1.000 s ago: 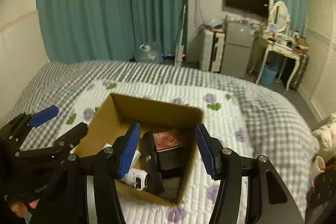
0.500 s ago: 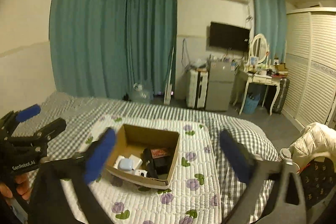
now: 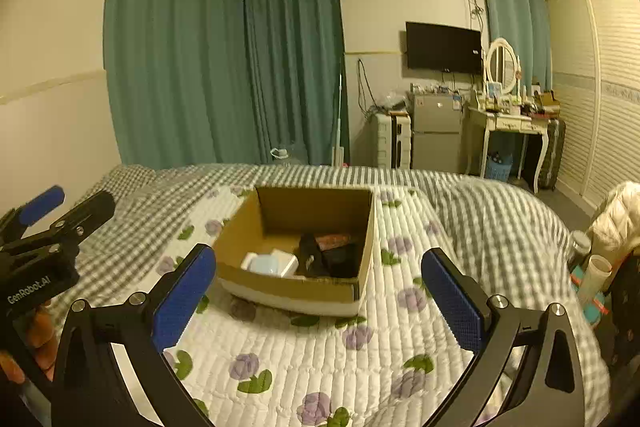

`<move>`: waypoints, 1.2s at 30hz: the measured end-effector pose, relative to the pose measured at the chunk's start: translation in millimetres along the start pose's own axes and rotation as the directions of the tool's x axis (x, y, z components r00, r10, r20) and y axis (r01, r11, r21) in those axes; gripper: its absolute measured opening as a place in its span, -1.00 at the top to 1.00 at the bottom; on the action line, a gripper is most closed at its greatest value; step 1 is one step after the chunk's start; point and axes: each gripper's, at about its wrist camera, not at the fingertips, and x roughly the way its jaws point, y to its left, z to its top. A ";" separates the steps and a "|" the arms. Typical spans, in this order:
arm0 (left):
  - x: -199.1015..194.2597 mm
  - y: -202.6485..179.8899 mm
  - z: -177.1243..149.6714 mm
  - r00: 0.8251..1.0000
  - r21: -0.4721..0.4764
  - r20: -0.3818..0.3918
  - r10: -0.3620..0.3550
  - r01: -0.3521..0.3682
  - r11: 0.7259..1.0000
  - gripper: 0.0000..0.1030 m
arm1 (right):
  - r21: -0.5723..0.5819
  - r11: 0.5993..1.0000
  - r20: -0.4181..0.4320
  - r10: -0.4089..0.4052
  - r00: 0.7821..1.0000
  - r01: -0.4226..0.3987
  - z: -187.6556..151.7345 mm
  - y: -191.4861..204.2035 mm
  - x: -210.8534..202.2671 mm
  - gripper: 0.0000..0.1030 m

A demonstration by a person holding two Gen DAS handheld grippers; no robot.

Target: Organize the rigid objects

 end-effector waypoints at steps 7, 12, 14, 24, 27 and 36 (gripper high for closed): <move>17.7 1.9 -24.3 0.999 0.009 -0.048 -0.005 0.005 1.000 -0.99 | -0.031 0.999 -0.008 -0.030 1.000 0.030 -18.3 2.9 18.1 -0.99; 20.0 1.5 -29.1 0.998 0.002 -0.060 -0.024 0.025 1.000 -0.99 | -0.054 0.997 -0.029 -0.062 0.998 0.060 -22.1 4.9 26.3 -0.99; 19.5 2.1 -30.2 0.998 0.002 -0.063 -0.026 0.026 1.000 -0.99 | -0.059 0.996 -0.038 -0.068 0.997 0.066 -23.6 5.3 27.5 -0.99; 18.5 0.5 -30.8 0.997 0.020 -0.073 -0.029 0.030 0.999 -0.99 | -0.056 0.994 -0.046 -0.092 0.995 0.089 -26.5 4.6 31.3 -1.00; 20.0 0.0 -31.8 0.996 0.023 -0.079 -0.032 0.034 0.999 -0.99 | -0.049 0.994 -0.043 -0.098 0.994 0.096 -26.0 3.5 31.5 -0.99; 22.3 0.7 -33.1 0.996 0.026 -0.083 -0.029 0.031 0.999 -0.99 | -0.049 0.994 -0.044 -0.104 0.994 0.102 -26.3 3.1 33.4 -0.99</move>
